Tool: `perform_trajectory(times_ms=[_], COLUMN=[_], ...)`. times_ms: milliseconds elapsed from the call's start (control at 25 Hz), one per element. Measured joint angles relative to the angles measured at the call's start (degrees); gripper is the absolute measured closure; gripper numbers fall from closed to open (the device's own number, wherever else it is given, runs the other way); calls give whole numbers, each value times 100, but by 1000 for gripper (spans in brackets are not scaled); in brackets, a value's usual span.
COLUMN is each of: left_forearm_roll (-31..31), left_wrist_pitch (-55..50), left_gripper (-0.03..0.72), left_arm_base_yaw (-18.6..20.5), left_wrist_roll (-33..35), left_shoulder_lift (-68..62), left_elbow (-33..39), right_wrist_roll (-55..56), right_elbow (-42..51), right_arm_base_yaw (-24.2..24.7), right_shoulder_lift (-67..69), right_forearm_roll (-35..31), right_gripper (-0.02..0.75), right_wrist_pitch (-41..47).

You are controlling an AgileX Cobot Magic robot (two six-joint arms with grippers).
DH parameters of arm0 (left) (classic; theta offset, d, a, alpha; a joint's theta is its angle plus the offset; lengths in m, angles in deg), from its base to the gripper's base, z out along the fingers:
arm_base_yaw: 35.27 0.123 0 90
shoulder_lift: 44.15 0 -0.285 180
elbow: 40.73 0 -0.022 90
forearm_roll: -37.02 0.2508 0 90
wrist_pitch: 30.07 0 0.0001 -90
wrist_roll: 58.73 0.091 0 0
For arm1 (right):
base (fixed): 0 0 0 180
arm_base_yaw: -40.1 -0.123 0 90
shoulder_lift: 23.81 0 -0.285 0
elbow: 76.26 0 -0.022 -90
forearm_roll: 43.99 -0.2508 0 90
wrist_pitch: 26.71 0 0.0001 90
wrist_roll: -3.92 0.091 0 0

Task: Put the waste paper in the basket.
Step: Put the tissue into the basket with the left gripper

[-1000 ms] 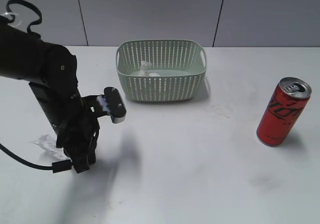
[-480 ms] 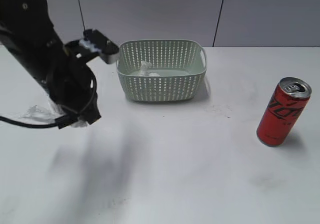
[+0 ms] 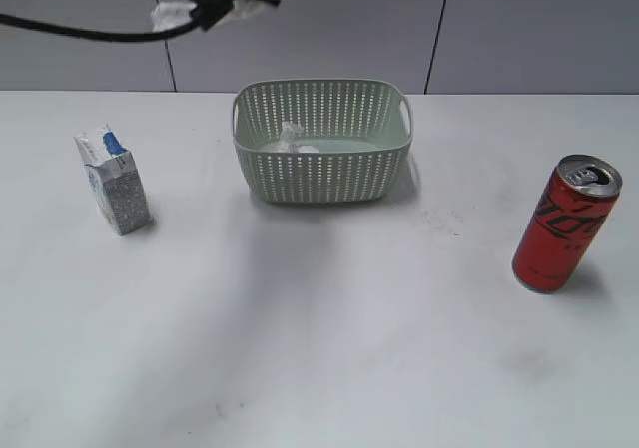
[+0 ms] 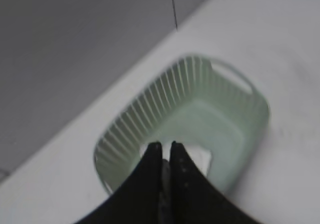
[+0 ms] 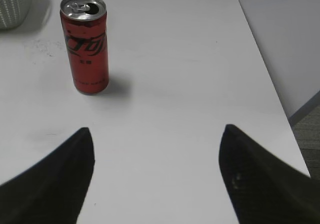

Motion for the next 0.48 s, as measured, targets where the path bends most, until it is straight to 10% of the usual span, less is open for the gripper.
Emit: perform_trajectory(times_ms=[480], left_forearm_roll=[-1093], left_wrist_pitch=[2521], left_gripper=[683], left_arm_base_yaw=[-74], left_wrist_roll=[-16], left_shoulder_lift=[-1552], left_elbow=[-63], right_wrist_roll=[5], right_elbow=[0], right_arm_base_yaw=[0], right_shoulder_lift=[0], right_forearm_roll=[0], right_gripper=[149], right_wrist_pitch=[0])
